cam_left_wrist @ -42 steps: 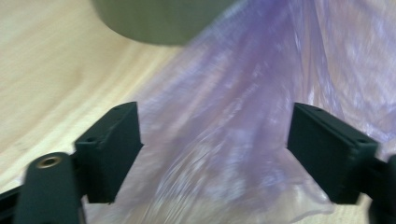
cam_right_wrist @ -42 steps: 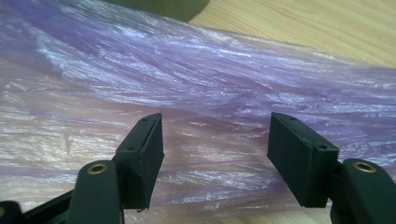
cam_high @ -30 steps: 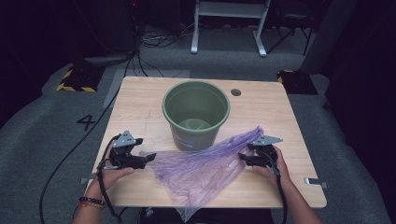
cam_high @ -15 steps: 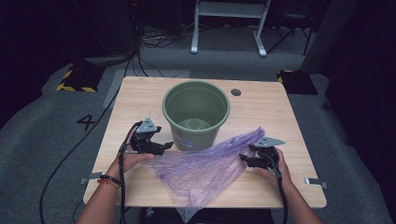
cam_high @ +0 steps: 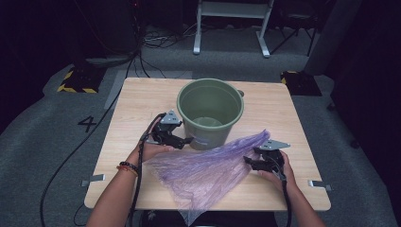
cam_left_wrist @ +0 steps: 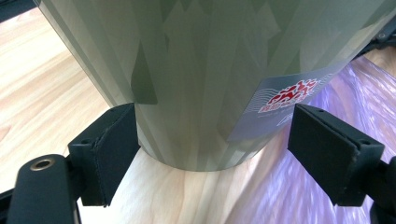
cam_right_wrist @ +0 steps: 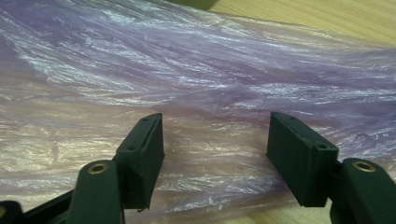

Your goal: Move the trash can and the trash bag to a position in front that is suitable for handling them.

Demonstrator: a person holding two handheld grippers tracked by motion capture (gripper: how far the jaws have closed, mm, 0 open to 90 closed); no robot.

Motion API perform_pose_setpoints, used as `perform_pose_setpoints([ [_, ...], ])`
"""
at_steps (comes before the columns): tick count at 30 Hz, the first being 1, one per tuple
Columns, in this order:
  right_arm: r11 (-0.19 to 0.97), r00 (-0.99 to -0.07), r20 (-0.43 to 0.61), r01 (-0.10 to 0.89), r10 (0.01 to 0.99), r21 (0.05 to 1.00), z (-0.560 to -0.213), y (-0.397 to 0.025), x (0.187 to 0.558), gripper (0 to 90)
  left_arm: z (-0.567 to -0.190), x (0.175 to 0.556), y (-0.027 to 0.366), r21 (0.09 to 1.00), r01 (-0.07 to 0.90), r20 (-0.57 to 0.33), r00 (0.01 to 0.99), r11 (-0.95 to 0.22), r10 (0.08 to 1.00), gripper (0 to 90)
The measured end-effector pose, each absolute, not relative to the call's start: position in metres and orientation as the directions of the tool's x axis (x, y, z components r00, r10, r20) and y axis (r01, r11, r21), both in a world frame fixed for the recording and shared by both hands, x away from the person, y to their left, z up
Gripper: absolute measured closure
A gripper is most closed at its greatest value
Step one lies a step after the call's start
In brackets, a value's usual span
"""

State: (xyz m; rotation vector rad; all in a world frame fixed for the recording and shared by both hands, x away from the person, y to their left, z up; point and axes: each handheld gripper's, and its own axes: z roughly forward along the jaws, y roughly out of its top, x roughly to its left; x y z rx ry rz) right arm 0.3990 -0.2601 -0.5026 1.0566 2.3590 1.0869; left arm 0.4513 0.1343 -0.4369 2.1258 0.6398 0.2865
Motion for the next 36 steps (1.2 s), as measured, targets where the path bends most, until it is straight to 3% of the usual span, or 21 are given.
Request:
perform_pose_setpoints([
  [11, 0.430, -0.663, 0.002, 0.489, 0.749, 0.759, -0.503, -0.260, 0.398, 36.5, -0.439, 0.471, 0.085, 0.794, 0.342, -0.057, 0.865, -0.502, 0.499, 16.2],
  [18, 0.430, -0.663, 0.003, 0.489, 0.749, 0.759, -0.503, -0.261, 0.398, 36.4, -0.436, 0.471, 0.082, 0.797, 0.350, -0.076, 0.866, -0.491, 0.495, 16.5],
  [24, 0.430, -0.663, 0.004, 0.490, 0.748, 0.759, -0.503, -0.261, 0.398, 36.3, -0.431, 0.435, 0.114, 0.788, 0.341, -0.034, 0.856, -0.513, 0.516, 16.4],
  [27, 0.429, -0.661, 0.002, 0.490, 0.751, 0.759, -0.503, -0.261, 0.398, 36.1, -0.443, 0.398, 0.117, 0.734, 0.348, -0.009, 0.864, -0.583, 0.504, 16.7],
  [34, 0.434, -0.656, -0.010, 0.488, 0.755, 0.757, -0.502, -0.260, 0.399, 34.0, -0.473, 0.361, 0.112, 0.658, 0.343, -0.018, 0.897, -0.671, 0.442, 17.1],
  [36, 0.439, -0.647, -0.033, 0.479, 0.762, 0.760, -0.502, -0.261, 0.397, 34.1, -0.486, 0.360, 0.110, 0.604, 0.370, 0.008, 0.883, -0.706, 0.470, 22.4],
])
